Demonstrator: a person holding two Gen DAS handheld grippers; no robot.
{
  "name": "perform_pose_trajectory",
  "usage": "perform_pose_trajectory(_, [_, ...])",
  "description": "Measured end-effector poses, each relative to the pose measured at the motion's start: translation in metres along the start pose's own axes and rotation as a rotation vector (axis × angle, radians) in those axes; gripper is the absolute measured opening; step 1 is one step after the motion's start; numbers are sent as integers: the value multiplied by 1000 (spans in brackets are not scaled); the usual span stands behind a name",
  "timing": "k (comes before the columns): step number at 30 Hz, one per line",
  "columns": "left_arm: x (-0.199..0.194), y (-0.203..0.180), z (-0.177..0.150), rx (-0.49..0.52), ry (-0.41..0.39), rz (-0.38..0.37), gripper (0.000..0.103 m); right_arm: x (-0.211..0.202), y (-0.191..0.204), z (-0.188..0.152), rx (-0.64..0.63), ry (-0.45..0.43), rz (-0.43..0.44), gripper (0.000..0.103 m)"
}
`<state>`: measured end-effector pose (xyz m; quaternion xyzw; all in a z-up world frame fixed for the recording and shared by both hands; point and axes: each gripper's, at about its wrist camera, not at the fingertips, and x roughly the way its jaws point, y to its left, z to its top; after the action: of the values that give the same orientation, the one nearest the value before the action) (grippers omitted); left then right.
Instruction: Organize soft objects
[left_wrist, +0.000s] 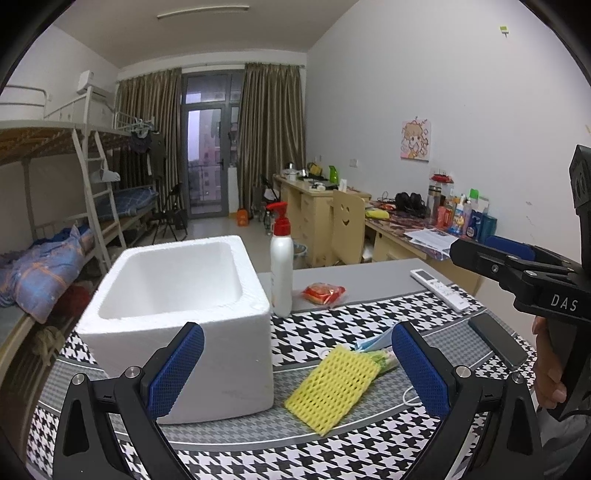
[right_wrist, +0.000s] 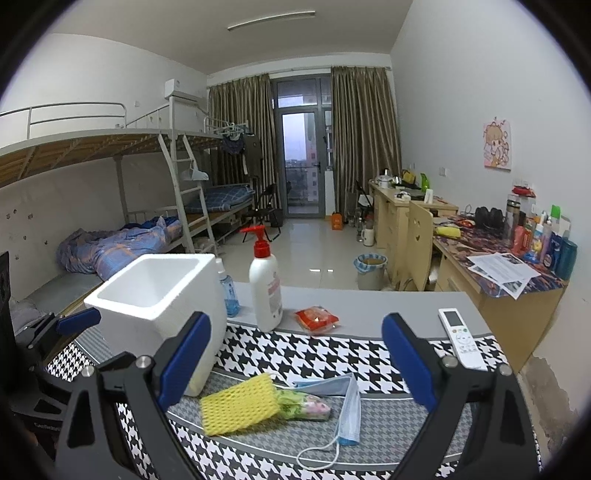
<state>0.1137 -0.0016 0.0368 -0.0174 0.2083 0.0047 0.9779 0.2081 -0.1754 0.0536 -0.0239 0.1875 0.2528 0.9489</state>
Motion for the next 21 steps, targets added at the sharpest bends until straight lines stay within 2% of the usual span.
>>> perform_pose_trajectory(21, [31,-14,-18,1,79,-36,102,22,-21,-19,27,78,-18,96])
